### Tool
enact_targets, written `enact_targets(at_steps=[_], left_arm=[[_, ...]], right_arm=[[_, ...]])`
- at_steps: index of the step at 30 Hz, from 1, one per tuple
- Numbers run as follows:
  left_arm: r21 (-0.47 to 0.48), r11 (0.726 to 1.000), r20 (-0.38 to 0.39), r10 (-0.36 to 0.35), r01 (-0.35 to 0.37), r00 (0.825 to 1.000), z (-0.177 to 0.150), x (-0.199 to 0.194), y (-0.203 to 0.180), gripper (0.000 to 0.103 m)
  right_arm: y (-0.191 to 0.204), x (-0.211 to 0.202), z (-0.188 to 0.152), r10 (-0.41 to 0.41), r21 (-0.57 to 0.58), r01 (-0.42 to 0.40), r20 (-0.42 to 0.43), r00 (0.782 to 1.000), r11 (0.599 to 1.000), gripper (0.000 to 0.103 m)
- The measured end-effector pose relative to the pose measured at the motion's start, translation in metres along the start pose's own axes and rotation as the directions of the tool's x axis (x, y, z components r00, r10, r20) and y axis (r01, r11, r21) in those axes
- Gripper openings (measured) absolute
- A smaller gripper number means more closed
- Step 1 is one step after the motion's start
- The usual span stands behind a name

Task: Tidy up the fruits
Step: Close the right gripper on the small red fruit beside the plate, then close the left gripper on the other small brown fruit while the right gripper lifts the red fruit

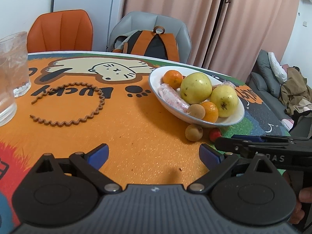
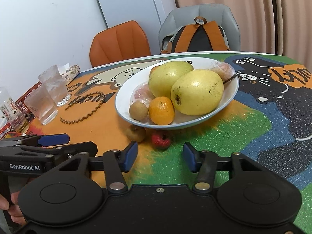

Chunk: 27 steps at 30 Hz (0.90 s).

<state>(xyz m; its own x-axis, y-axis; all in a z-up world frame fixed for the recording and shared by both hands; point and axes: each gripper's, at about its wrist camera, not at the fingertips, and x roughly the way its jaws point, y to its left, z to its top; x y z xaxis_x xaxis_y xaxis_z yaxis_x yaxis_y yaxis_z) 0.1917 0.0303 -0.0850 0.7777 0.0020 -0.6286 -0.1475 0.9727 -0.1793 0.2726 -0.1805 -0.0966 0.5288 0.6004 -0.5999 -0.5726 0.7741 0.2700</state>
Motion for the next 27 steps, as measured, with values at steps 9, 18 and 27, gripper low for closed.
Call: enact_targets(at_steps=[9,18,27], left_arm=[[0.011,1.0,-0.02,-0.005,0.005,1.0,0.005,0.014,-0.007,0.098],[0.042,0.999,-0.031,-0.031,0.032,0.999,0.011,0.025,-0.025,0.096],[0.071,0.995,-0.018,-0.064,0.065,0.998,0.013,0.034,-0.045,0.082]], right_arm=[[-0.007,0.011,0.003,0.018,0.019,-0.018,-0.005,1.0,1.0,0.022],[-0.017,-0.005,-0.001,0.017,0.04,-0.018,0.011,1.0,0.999,0.021],[-0.032,-0.023,-0.003,-0.007,0.074,0.004,0.036,0.999,0.997,0.021]])
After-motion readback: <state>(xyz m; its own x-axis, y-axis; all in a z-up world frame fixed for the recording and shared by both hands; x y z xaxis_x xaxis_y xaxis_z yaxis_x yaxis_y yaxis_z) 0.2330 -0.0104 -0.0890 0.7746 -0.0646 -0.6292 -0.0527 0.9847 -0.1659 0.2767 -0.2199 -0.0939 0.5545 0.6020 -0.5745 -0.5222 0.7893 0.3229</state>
